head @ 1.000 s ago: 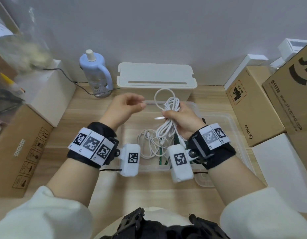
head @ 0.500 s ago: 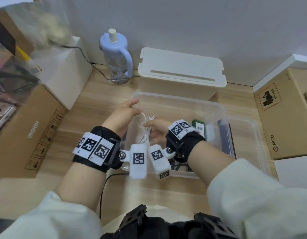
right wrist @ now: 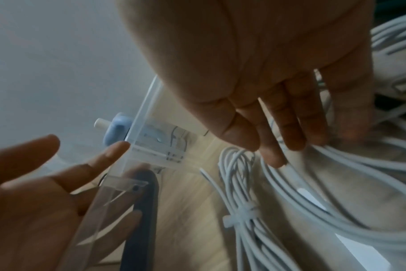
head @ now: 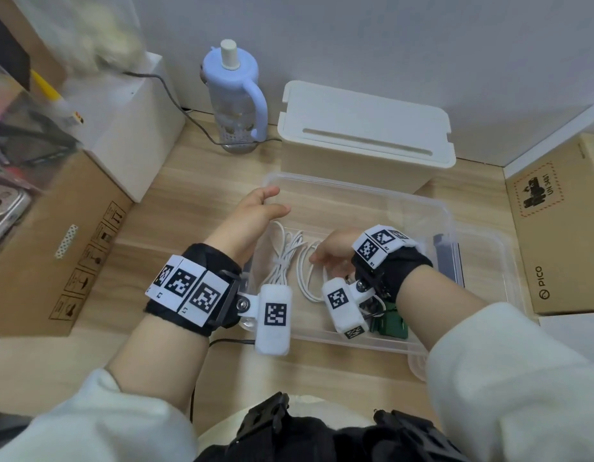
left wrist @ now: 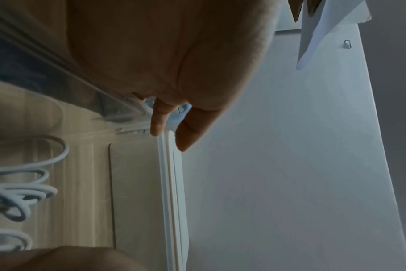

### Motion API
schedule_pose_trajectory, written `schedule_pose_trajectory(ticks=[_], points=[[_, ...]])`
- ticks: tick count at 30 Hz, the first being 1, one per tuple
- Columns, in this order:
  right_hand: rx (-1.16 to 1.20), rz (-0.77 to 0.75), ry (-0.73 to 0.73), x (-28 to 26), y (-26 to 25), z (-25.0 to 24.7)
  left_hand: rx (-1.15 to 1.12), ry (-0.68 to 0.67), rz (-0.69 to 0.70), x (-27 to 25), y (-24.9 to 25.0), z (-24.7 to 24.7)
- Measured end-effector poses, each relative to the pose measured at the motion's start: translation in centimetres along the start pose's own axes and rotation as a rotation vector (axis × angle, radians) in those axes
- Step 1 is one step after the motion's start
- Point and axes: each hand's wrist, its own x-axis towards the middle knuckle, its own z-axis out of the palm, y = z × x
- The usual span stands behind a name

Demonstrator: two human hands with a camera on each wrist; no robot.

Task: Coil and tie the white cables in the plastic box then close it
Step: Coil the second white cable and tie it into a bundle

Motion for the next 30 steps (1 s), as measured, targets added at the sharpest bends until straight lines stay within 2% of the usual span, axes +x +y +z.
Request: schedule_pose_trajectory(ticks=[4,7,9,11,15,18,19,22,24,27,30], points=[[-0.134,-0.032,-0.019,0.0,-0.6,0.9,-0.009,-0.003,0.005,0.0,-0.1,0.0],[-0.114,-0.079,-0.013,-0.6,-0.4,0.2,-0.004,-0.002,0.009,-0.1,0.0,0.0],[0.000,-0.145,0.032,-1.5,0.1,-0.9,-0.005,0.001,0.021,-0.2,0.0,0.0],[0.208,-0.253,0.131,-3.1,1.1,-2.0,-0.006,0.011,0.031,-0.2,-0.1,0.0],[0.670,-0.526,0.081,-7.5,3.6,-3.3,0.054,0.028,0.080,-0.4,-0.4,-0.2],[0.741,-0.734,0.105,-10.6,4.8,-3.6,0.125,0.038,0.205,-1.6,0.3,0.9],[0.723,-0.799,0.111,-11.0,4.6,-3.5,0.126,-0.005,0.246,-1.9,0.8,1.2],[0.755,-0.986,0.121,-12.2,4.8,-3.1,0.103,-0.314,0.312,-3.2,2.0,2.9],[0.871,-1.065,0.171,-12.7,5.0,-3.1,0.093,-0.405,0.327,-3.8,2.5,3.8],[1.120,-1.142,0.361,-13.4,6.0,-3.9,0.128,-0.317,0.350,-3.3,1.9,3.9],[1.288,-1.200,0.446,-13.7,7.4,-4.7,0.101,-0.166,0.303,-2.6,0.8,3.1]])
